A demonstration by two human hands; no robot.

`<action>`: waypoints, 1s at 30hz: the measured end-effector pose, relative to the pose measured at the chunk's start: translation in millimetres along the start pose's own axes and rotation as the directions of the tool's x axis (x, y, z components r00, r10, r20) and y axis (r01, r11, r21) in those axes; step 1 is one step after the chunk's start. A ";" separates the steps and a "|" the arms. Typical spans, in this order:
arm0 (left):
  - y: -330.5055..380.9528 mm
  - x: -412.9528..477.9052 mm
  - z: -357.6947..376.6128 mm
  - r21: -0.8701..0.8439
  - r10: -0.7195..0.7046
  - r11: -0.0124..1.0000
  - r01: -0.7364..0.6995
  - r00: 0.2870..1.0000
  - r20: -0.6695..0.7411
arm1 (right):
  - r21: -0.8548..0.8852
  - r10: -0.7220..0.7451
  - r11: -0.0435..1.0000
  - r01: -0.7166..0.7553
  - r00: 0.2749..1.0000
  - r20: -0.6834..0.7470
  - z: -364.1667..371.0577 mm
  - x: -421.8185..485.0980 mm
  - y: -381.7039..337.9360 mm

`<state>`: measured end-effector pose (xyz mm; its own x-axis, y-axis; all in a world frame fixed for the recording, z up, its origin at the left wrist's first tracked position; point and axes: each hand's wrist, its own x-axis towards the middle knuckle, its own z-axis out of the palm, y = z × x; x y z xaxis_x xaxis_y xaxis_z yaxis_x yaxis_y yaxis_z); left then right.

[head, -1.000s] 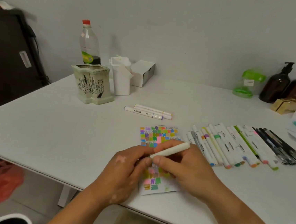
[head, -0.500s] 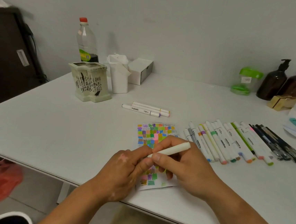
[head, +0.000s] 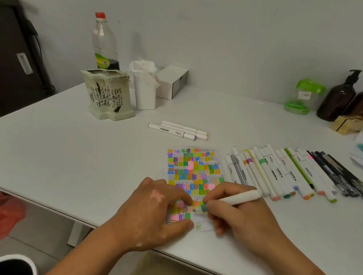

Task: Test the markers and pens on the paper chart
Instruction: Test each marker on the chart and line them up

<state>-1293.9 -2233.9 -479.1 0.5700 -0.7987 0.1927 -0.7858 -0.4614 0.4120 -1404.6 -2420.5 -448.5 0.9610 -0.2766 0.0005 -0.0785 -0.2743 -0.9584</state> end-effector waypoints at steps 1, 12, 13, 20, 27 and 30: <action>0.6 0.0 -0.2 0.005 0.005 1.000 -0.005 1.000 0.005 | -0.090 -0.015 0.996 0.014 1.000 -0.011 0.2 -0.5 2.4; 2.1 1.2 -1.2 0.007 -0.005 1.000 0.005 1.000 0.024 | -0.278 -0.062 0.959 0.054 0.998 -0.017 4.6 -3.4 4.0; 2.2 1.0 -1.2 0.009 -0.006 1.000 0.006 1.000 0.026 | -0.283 -0.059 0.957 0.056 0.998 -0.003 4.5 -3.8 4.0; 4.3 0.4 -1.3 -0.002 -0.012 1.000 0.012 1.000 0.009 | -0.295 -0.055 0.955 0.045 0.998 -0.027 3.9 -3.3 4.8; 3.8 0.8 -2.0 0.002 -0.003 1.000 0.003 1.000 0.017 | -0.310 -0.047 0.950 0.029 0.998 -0.051 5.1 -3.9 4.8; 3.6 0.4 -1.8 -0.008 -0.008 1.000 0.008 1.000 0.017 | -0.329 -0.044 0.944 0.016 0.996 -0.078 5.5 -4.2 4.2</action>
<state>-1296.1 -2235.1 -476.0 0.5722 -0.8014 0.1743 -0.7791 -0.4649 0.4206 -1407.5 -2415.4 -454.1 0.9398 -0.3355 0.0646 -0.1463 -0.5660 -0.8113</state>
